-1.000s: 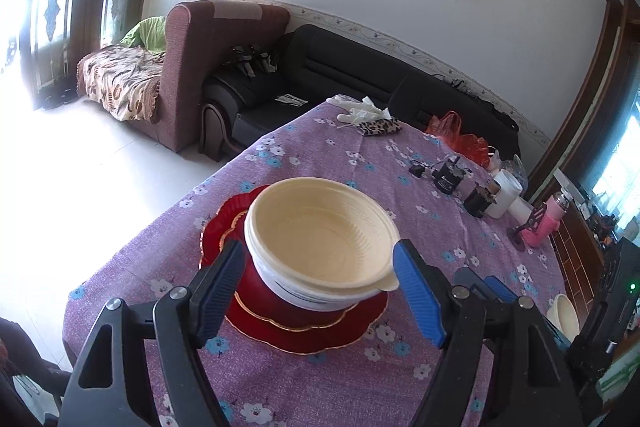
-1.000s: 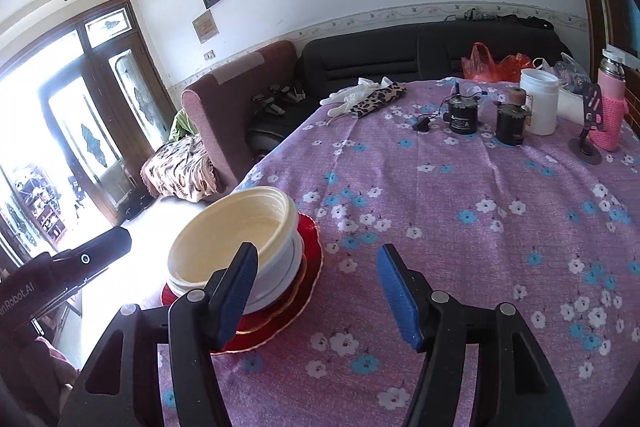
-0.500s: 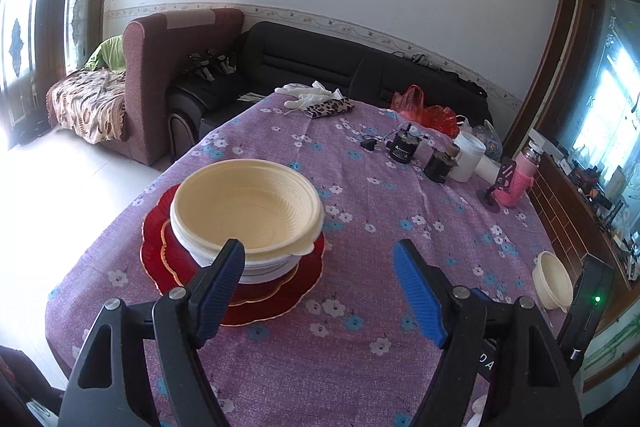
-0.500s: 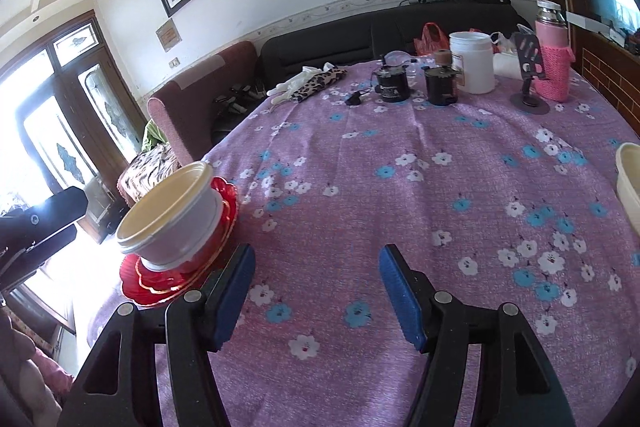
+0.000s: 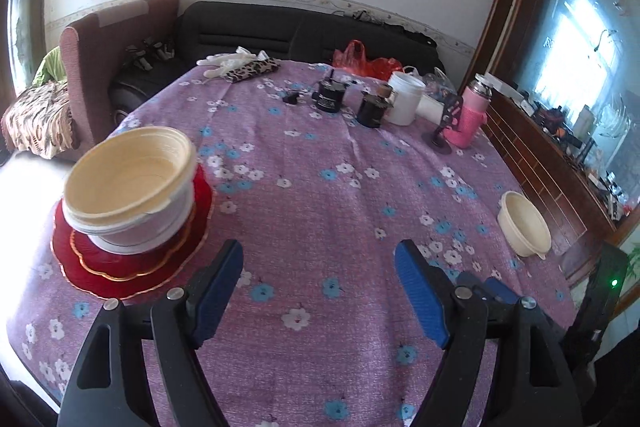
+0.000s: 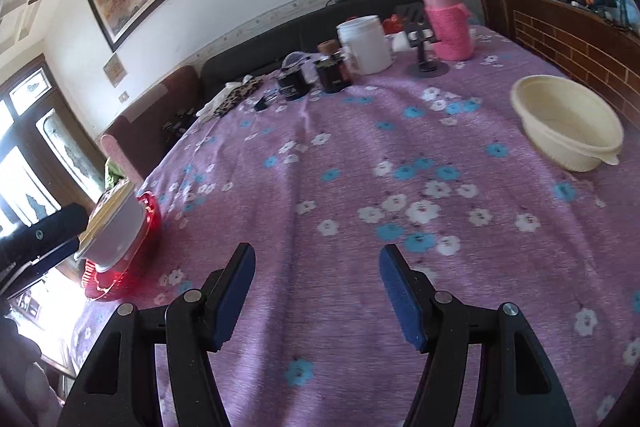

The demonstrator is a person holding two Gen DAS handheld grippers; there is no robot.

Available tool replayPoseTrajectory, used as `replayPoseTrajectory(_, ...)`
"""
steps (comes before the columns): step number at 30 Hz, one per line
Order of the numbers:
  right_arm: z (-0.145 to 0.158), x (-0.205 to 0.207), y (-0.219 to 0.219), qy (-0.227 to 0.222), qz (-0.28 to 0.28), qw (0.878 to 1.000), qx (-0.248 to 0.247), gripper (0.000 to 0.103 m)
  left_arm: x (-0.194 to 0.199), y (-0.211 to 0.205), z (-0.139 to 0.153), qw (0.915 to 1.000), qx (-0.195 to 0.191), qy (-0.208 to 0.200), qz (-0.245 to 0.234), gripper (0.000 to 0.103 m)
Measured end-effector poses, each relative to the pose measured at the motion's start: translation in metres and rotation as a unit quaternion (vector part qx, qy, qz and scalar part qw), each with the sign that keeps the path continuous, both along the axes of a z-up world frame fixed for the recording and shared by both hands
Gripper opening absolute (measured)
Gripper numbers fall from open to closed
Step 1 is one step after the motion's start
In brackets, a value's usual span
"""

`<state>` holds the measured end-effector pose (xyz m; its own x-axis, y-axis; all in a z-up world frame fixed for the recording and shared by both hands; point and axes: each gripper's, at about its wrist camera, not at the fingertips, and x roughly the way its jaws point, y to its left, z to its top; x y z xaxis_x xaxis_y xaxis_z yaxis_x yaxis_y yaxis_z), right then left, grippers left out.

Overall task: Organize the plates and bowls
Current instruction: 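Withdraw the right tool and move it to the second cream bowl, then close the right tool on the second cream bowl's rim and lift, then carry the second cream bowl in the right tool toward the stack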

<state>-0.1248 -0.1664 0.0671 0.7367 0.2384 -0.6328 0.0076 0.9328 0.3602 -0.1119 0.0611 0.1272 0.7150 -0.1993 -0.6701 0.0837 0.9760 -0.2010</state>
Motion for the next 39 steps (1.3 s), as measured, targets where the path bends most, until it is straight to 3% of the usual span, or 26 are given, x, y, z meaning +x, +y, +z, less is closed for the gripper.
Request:
replayPoseTrajectory(4,0.012,-0.014,-0.083,-0.008,-0.094,0.996,-0.01,0.069,-0.001,-0.026,-0.007,0.9993,0.017,0.002,-0.032,0.078)
replayPoseTrajectory(9,0.017,0.001,-0.193,0.015,-0.22,0.975,-0.015,0.07,0.002,-0.041,-0.014,0.9987,0.033,0.011,-0.037,0.078)
replayPoseTrajectory(16,-0.015,0.047,-0.272,0.069,-0.27,0.958,0.069,0.069,0.004,-0.055,-0.017,0.997,0.07,0.01,-0.031,0.078)
replayPoseTrajectory(23,-0.034,0.084,-0.258,0.102,-0.237,0.964,0.059,0.069,0.01,-0.058,-0.021,0.9942,0.106,0.005,-0.014,0.078)
replayPoseTrajectory(26,-0.039,0.09,-0.245,0.109,-0.227,0.967,0.048,0.057,0.013,-0.056,-0.024,0.9937,0.111,0.008,-0.012,0.078)
replayPoseTrajectory(28,-0.043,0.093,-0.239,0.116,-0.218,0.968,0.047,0.037,0.015,-0.054,-0.024,0.9938,0.11,0.009,-0.009,0.078)
replayPoseTrajectory(31,-0.045,0.096,-0.228,0.12,-0.2,0.972,0.041,0.026,0.018,-0.05,-0.024,0.9936,0.112,0.008,-0.004,0.078)
replayPoseTrajectory(39,-0.039,0.104,-0.189,0.124,-0.114,0.983,0.066,0.024,0.032,-0.048,-0.03,0.9936,0.112,0.015,0.002,0.078)
